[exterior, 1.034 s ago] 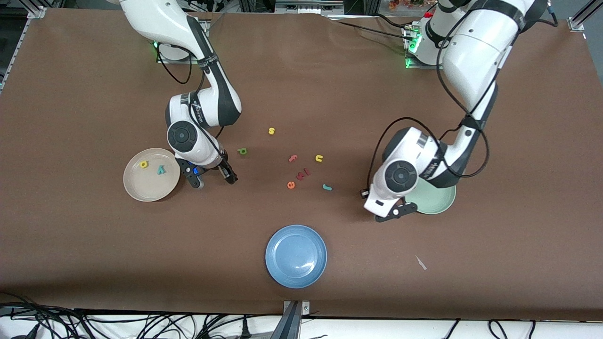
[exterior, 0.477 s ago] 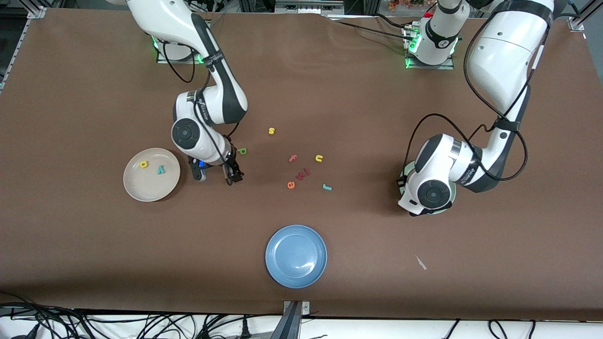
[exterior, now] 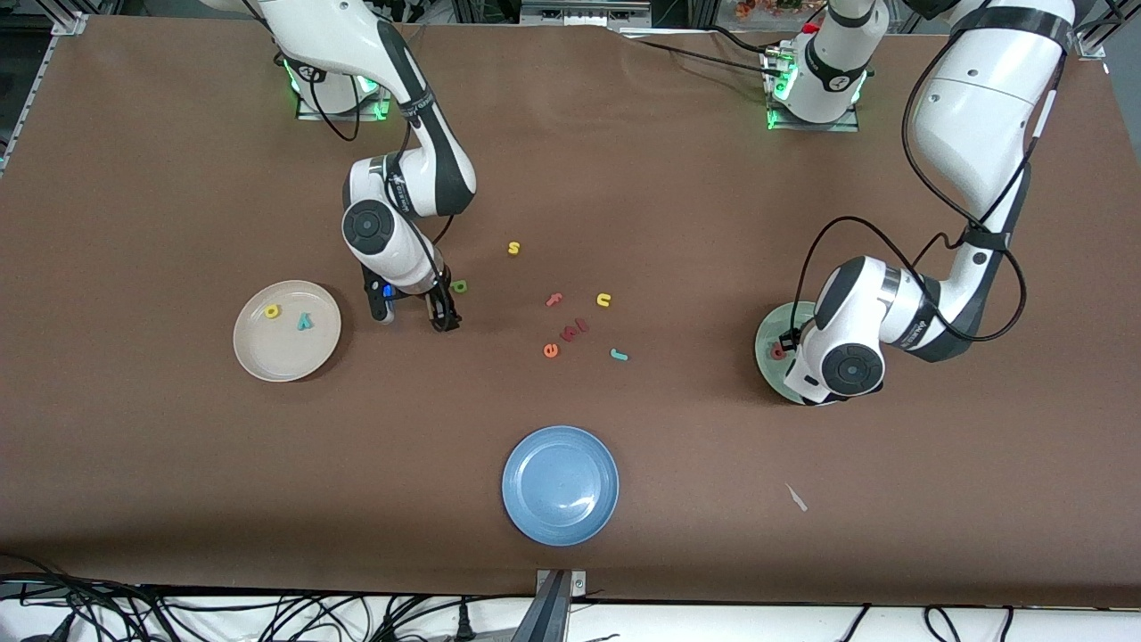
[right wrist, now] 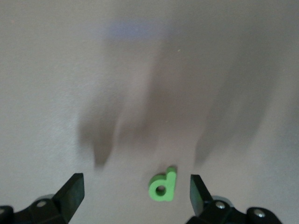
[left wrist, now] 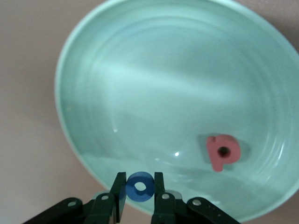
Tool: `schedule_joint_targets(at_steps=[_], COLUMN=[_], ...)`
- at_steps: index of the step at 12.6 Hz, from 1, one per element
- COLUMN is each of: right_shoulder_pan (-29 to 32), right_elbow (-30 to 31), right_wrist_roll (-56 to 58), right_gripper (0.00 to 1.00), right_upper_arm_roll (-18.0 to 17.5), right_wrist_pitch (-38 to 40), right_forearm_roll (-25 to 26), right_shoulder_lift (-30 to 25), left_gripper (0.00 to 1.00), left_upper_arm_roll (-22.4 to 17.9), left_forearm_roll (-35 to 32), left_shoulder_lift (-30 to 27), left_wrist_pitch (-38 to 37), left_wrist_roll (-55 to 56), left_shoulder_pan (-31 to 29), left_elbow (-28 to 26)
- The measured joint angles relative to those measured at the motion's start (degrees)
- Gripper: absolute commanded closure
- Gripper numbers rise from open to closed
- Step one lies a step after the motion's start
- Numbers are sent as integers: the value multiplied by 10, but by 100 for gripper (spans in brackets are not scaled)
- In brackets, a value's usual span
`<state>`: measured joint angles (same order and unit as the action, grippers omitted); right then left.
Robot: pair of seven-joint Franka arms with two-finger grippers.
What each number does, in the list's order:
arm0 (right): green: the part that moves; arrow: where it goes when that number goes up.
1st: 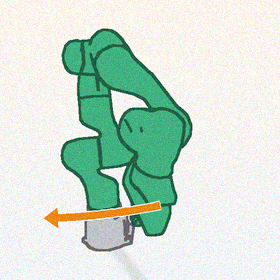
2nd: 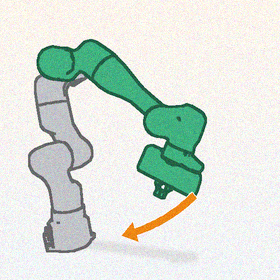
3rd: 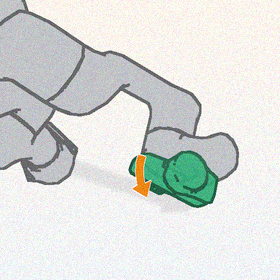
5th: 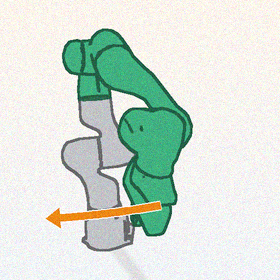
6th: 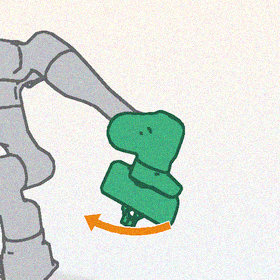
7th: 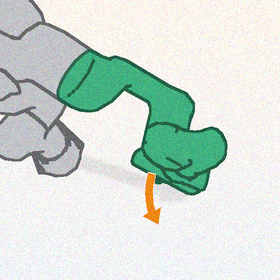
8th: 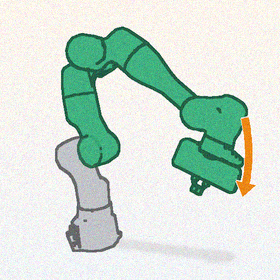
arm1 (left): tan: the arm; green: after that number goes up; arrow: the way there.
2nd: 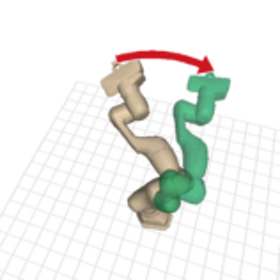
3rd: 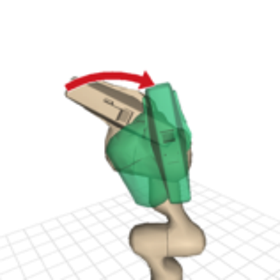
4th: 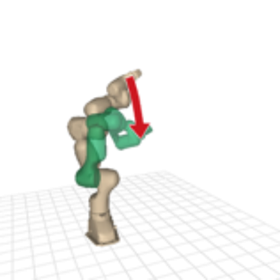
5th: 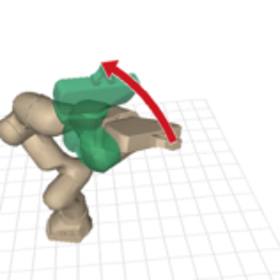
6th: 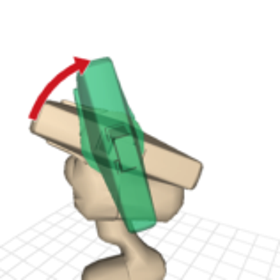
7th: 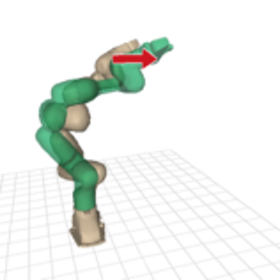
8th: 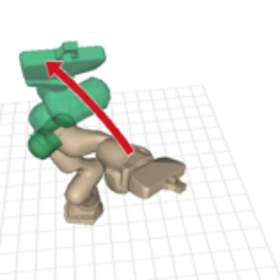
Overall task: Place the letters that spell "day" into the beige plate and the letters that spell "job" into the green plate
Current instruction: 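Put the d on the white plate while the left gripper reaches the j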
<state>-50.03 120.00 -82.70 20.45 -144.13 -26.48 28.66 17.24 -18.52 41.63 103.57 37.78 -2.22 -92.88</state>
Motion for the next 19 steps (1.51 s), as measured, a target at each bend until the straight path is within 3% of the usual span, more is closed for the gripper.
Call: schedule_joint_targets(at_steps=[1,2,6,7,9,11,12,14,16,19], right_shoulder_pan=[-5,-13,-38,-40,-42,-44,-44,-45,-45,-45], right_elbow=[15,29,59,62,67,68,68,69,69,70], right_wrist_roll=[0,0,0,0,0,0,0,0,0,0], right_gripper=[0,0,5,12,44,62,66,84,98,100], right_upper_arm_roll=[0,0,-2,-2,-2,-2,-2,-2,-2,-2], right_wrist_pitch=[-21,-39,-87,-94,-106,-107,-107,-107,-107,-108], right_forearm_roll=[0,0,0,0,0,0,0,0,0,0], right_shoulder_lift=[-4,-7,-9,-9,-9,-9,-9,-12,-15,-14], left_gripper=[58,1,0,0,0,0,0,0,0,0], left_upper_arm_roll=[0,0,2,6,31,48,50,50,50,49], left_forearm_roll=[0,0,0,2,23,65,83,97,98,98], left_shoulder_lift=[0,0,-8,-15,-32,-41,-41,-39,-29,-5], left_wrist_pitch=[17,23,22,22,22,22,22,32,90,202], left_wrist_roll=[0,0,0,0,2,10,31,107,224,353], left_shoulder_pan=[-3,-6,-10,-10,-9,8,24,58,96,134], left_elbow=[-11,-16,-16,-14,-7,16,30,48,59,64])
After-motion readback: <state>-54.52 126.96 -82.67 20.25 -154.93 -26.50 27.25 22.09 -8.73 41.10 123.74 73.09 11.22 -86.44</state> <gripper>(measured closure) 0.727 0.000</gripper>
